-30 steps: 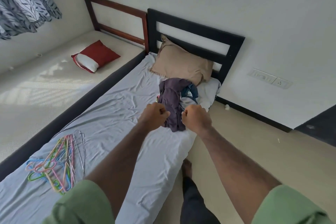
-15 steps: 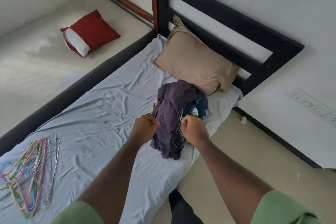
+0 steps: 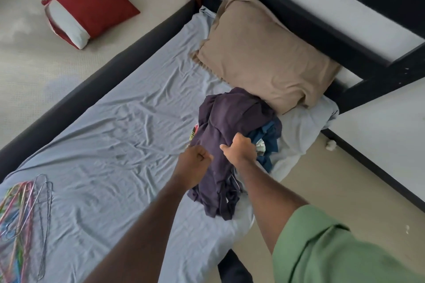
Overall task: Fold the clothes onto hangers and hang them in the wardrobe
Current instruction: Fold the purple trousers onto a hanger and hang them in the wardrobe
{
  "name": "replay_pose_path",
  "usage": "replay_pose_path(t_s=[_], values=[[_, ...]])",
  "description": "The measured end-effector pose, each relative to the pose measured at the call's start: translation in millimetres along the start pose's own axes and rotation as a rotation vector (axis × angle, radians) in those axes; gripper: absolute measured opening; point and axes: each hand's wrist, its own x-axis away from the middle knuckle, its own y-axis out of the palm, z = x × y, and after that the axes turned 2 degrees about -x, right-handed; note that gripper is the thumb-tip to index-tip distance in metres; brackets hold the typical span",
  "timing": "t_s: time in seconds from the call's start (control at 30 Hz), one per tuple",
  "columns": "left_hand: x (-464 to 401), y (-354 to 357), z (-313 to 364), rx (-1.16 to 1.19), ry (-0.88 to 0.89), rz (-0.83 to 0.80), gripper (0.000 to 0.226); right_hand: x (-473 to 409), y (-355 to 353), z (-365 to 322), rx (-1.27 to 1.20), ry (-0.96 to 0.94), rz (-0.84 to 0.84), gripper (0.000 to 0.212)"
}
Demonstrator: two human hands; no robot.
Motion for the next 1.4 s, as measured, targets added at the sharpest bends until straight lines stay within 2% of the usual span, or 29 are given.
replay_pose_path(t_s=[0.1, 0.23, 0.3, 0.37, 0.47, 0.57, 0.67, 0.7, 0.77, 0.87, 0.93, 1.0, 1.07, 1.13, 1.17, 1.23, 1.27, 1.33, 1.4], values=[[-12.4, 6.3, -12.4, 0.036, -0.012, -0.046, 0.021, -19.5, 14.3, 0.2, -0.049, 0.093, 0.026, 0.06], [-17.2, 1.7, -23.5, 0.061, -0.053, -0.067, 0.017, -45.1, 26.6, 13.7, -0.093, 0.019, 0.098, 0.02], [-19.6, -2.1, -25.4, 0.09, -0.067, -0.076, 0.025, -47.9, 25.6, 15.9, -0.243, -0.068, 0.151, 0.009], [-20.1, -4.3, -24.2, 0.131, -0.087, -0.085, 0.038, -35.5, 20.3, 11.6, -0.605, -0.063, 0.12, 0.005], [-19.1, -2.5, -14.6, 0.382, -0.132, -0.113, 0.044, 10.2, 7.6, 7.0, -1.36, 0.035, -0.147, 0.013], [-14.3, 5.2, 1.2, 0.68, -0.238, -0.153, 0.034, 62.5, 1.2, 21.0, -1.661, -0.005, -0.358, 0.012], [-10.3, 24.5, 4.8, 0.825, -0.338, -0.193, 0.04, 98.0, 2.0, 32.3, -1.631, -0.036, -0.442, 0.007], [-6.5, 30.7, 4.9, 0.835, -0.358, -0.173, 0.035, 105.3, 3.3, 33.5, -1.571, -0.048, -0.441, 0.011], [-0.6, 42.4, -0.7, 0.753, -0.313, -0.15, 0.027, 111.4, 8.2, 35.2, -1.439, -0.013, -0.346, 0.015], [13.5, 40.8, -12.8, 0.778, -0.163, -0.262, 0.035, 104.8, 11.2, 41.3, -1.386, 0.275, -0.113, 0.024], [21.0, 32.8, -26.9, 0.712, -0.093, -0.33, 0.037, 94.8, 6.3, 45.2, -1.452, 0.374, -0.226, 0.036], [32.4, 22.3, -44.8, 0.518, -0.014, -0.437, 0.037, 89.7, -0.8, 41.4, -1.516, 0.341, -0.407, 0.045], [42.5, 10.5, -57.1, 0.368, -0.003, -0.514, 0.034, 89.8, -5.6, 31.0, -1.543, 0.327, -0.433, 0.049], [57.0, -4.7, -60.1, 0.378, -0.057, -0.445, 0.028, 103.4, -9.6, 17.0, -1.526, 0.257, -0.403, 0.052], [63.2, -11.1, -59.8, 0.414, -0.109, -0.309, 0.028, 115.0, -9.4, 10.2, -1.499, 0.176, -0.385, 0.05], [74.1, -20.1, -56.3, 0.52, -0.244, 0.047, 0.047, 141.9, -5.9, -0.5, -1.356, -0.01, -0.33, 0.041], [81.0, -25.1, -54.5, 0.593, -0.31, 0.097, 0.055, 159.6, -0.4, -4.7, -1.28, -0.093, -0.331, 0.037], [94.9, -35.6, -51.3, 0.741, -0.396, -0.076, 0.064, 197.5, 15.8, -11.3, -1.158, -0.222, -0.447, 0.032], [104.8, -43.9, -58.8, 0.898, -0.394, -0.195, 0.069, 229.3, 37.4, -7.8, -1.011, -0.315, -0.565, 0.037]])
